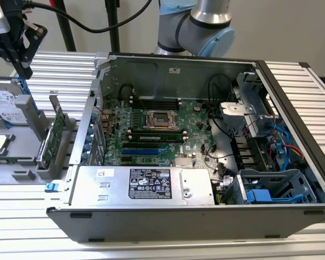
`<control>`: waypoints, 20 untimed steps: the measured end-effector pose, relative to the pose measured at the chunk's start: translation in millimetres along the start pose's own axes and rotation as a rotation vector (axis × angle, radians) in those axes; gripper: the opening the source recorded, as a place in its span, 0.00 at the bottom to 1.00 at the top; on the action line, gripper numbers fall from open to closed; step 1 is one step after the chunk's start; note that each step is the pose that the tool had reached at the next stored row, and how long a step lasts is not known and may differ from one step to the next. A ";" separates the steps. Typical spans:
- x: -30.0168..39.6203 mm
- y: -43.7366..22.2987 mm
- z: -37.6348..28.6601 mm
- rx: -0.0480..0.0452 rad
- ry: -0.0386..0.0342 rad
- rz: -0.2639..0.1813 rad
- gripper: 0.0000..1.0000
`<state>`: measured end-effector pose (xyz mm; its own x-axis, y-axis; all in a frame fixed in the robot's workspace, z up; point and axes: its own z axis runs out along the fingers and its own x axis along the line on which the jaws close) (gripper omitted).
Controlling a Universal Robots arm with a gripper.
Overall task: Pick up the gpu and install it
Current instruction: 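Pick up the gpu and move the gpu toward the slot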
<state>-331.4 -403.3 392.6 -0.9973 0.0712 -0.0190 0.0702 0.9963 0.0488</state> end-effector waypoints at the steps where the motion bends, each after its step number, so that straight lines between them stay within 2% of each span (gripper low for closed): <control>1: 0.0 -0.6 0.0 0.0000 0.0000 0.000 0.00; 20: -0.6 -12.7 -0.6 0.0000 0.0002 0.000 0.00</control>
<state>-331.7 -416.0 392.6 -0.9973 0.0712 -0.0188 0.0702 0.9963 0.0487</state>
